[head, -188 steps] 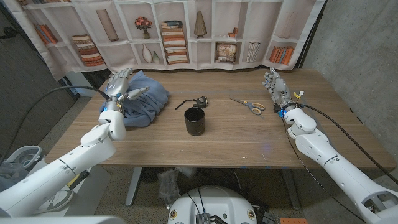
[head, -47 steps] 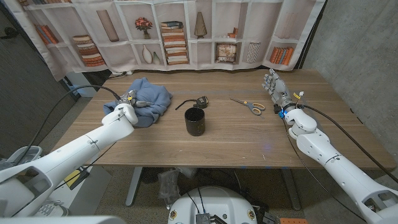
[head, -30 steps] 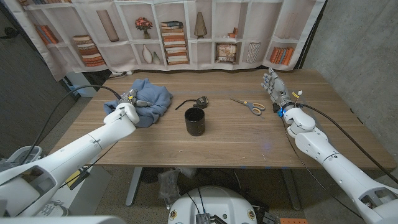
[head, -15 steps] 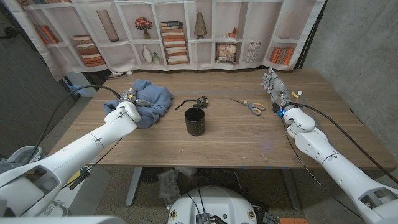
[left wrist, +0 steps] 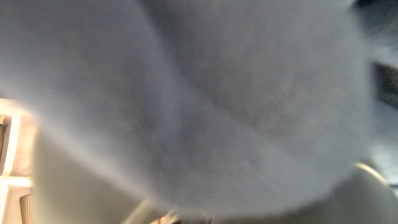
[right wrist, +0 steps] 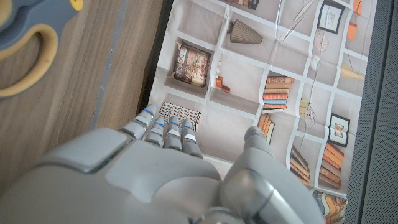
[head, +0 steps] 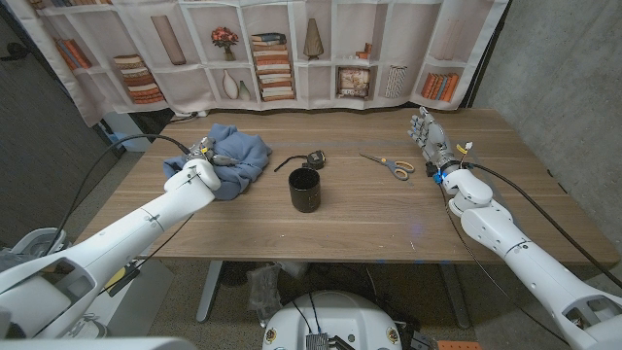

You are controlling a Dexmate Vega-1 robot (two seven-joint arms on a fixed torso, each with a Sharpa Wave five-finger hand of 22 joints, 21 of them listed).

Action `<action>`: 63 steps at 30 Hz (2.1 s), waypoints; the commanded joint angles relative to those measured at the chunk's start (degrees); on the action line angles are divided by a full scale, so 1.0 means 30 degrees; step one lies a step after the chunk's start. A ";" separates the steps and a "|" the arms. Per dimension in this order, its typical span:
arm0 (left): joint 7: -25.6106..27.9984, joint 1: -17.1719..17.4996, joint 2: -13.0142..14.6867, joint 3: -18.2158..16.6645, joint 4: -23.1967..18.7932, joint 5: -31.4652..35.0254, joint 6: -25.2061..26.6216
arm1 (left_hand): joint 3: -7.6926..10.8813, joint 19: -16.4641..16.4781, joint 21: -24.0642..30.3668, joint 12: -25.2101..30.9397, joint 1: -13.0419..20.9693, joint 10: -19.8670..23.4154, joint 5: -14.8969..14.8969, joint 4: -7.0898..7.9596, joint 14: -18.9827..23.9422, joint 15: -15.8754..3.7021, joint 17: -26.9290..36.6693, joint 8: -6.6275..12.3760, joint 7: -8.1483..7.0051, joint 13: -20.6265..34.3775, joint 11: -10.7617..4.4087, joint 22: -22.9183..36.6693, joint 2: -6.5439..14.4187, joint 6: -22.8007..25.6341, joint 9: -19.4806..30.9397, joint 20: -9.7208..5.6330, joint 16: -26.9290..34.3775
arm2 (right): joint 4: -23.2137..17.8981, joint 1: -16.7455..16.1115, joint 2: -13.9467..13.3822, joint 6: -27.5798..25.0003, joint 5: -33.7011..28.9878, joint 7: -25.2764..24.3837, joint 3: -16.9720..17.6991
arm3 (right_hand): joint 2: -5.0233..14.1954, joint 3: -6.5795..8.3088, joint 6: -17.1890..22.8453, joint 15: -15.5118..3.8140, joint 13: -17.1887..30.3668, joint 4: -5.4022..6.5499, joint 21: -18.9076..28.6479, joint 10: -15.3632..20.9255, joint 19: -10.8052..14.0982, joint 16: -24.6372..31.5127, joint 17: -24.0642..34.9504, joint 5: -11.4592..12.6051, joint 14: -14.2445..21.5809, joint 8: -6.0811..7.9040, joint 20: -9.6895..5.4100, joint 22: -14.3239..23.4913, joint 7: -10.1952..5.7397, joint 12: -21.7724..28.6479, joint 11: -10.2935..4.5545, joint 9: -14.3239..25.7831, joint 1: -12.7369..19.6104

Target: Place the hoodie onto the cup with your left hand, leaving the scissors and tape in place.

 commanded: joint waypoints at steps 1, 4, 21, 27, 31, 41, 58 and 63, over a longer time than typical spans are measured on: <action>0.0377 0.0005 0.0052 -0.0133 -0.0636 -0.0471 0.0137 | 0.5356 0.8849 0.2206 0.0361 0.9628 0.1919 0.0447 -0.4967 0.5663 -0.4285 0.6848 0.0826 0.3514 0.6748 -0.0677 0.1297 0.9326 0.6840 0.6122 -0.8514 0.0264 | -0.0303 -0.0222 -0.0108 0.0035 0.0057 -0.0075 0.0137 | 0.0203 -0.0087 -0.0025 0.0098 0.0083 -0.0015 -0.0066 0.0032 0.0060 0.0040 0.0083 0.0005 0.0040 0.0010 0.0082 0.0106 -0.0065 0.0116 0.0012 0.0066 -0.0025; 0.0539 0.0019 0.0039 -0.0179 -0.0896 -0.0401 0.0340 | 0.5591 0.8925 0.2581 0.0594 0.9537 0.2154 0.0763 -0.4998 0.5820 -0.4246 0.7274 0.1153 0.3416 0.7133 -0.0791 0.1288 0.9077 0.7134 0.6526 -0.8559 0.0311 | -0.0373 -0.0272 -0.0157 0.0073 0.0052 -0.0074 0.0176 | 0.0205 -0.0089 -0.0041 0.0083 0.0084 -0.0016 -0.0072 0.0007 0.0056 0.0040 0.0084 0.0005 0.0043 0.0004 0.0092 0.0106 -0.0076 0.0107 -0.0001 0.0066 -0.0025; 0.1589 0.0429 0.0032 -0.0610 -0.2532 -0.0022 0.1680 | 0.6645 0.8857 0.3944 0.1257 0.9043 0.2571 0.1907 -0.4964 0.6080 -0.4368 0.8823 0.1922 0.3262 0.8499 -0.1057 0.1357 0.8515 0.7607 0.7793 -0.8931 0.0272 | -0.0686 -0.0544 -0.0314 0.0136 0.0230 0.0016 0.0356 | 0.0217 -0.0110 -0.0052 0.0126 0.0088 -0.0022 -0.0099 -0.0010 0.0079 0.0053 0.0090 0.0002 0.0093 0.0004 0.0096 0.0107 -0.0086 0.0104 -0.0062 0.0067 -0.0031; 0.1809 0.0611 0.0002 -0.0792 -0.2637 -0.0097 0.1647 | 0.6935 0.8824 0.4334 0.1396 0.8905 0.2626 0.2206 -0.4954 0.6160 -0.4297 0.9216 0.1932 0.3150 0.8834 -0.1114 0.1408 0.8387 0.7777 0.7778 -0.8976 0.0247 | -0.0659 -0.0377 -0.0312 0.0002 0.0175 0.0042 0.0275 | 0.0219 -0.0117 -0.0045 0.0132 0.0089 -0.0022 -0.0095 -0.0002 0.0112 0.0053 0.0092 0.0000 0.0099 0.0008 0.0116 0.0107 -0.0088 0.0108 -0.0045 0.0067 -0.0035; 0.1981 0.0710 -0.0062 -0.0942 -0.2640 -0.0168 0.1627 | 0.7105 0.8791 0.4549 0.1511 0.8834 0.2734 0.2379 -0.4954 0.6220 -0.4299 0.9479 0.1948 0.3161 0.9051 -0.1181 0.1371 0.8323 0.7814 0.7820 -0.9001 0.0243 | -0.0636 -0.0225 -0.0310 -0.0075 0.0077 0.0058 0.0190 | 0.0225 -0.0120 -0.0043 0.0137 0.0090 -0.0025 -0.0100 0.0000 0.0120 0.0056 0.0093 0.0000 0.0114 0.0009 0.0118 0.0108 -0.0086 0.0110 -0.0034 0.0067 -0.0033; 0.2208 0.0855 -0.0003 -0.1289 -0.2671 -0.0334 0.1288 | 0.7399 0.8678 0.4949 0.1636 0.8641 0.2695 0.2689 -0.4930 0.6273 -0.4353 0.9990 0.1988 0.3047 0.9483 -0.1208 0.1232 0.8200 0.7882 0.7899 -0.9044 0.0189 | -0.0709 -0.0028 -0.0230 -0.0162 -0.0008 0.0012 0.0089 | 0.0227 -0.0129 -0.0053 0.0093 0.0091 -0.0028 -0.0104 0.0012 0.0145 0.0061 0.0094 -0.0002 0.0140 0.0006 0.0142 0.0108 -0.0069 0.0116 -0.0016 0.0067 -0.0035; 0.2779 0.0501 -0.0502 -0.1325 -0.1773 -0.0094 0.0091 | 0.7761 0.8729 0.5744 0.2119 0.8423 0.3180 0.3057 -0.4960 0.6483 -0.4433 1.0803 0.2460 0.2898 1.0212 -0.1320 0.0837 0.8006 0.8127 0.8560 -0.9103 0.0004 | -0.0830 0.0057 -0.0207 -0.0258 -0.0134 -0.0273 0.0099 | 0.0233 -0.0145 -0.0064 0.0092 0.0092 -0.0032 -0.0113 0.0008 0.0179 0.0067 0.0095 -0.0006 0.0186 0.0004 0.0150 0.0108 -0.0063 0.0116 -0.0043 0.0066 -0.0038; 0.2898 0.0533 -0.0519 -0.1451 -0.1968 -0.0048 -0.0007 | 0.7832 0.8761 0.5922 0.2223 0.8404 0.3300 0.3120 -0.4972 0.6570 -0.4351 1.0952 0.2478 0.2853 1.0342 -0.1320 0.0790 0.7976 0.8119 0.8598 -0.9119 -0.0020 | -0.1120 -0.0119 -0.0318 -0.0247 -0.0150 -0.0408 0.0197 | 0.0235 -0.0149 -0.0063 0.0092 0.0092 -0.0034 -0.0116 -0.0005 0.0186 0.0063 0.0096 -0.0007 0.0183 0.0005 0.0160 0.0109 -0.0067 0.0112 -0.0040 0.0066 -0.0038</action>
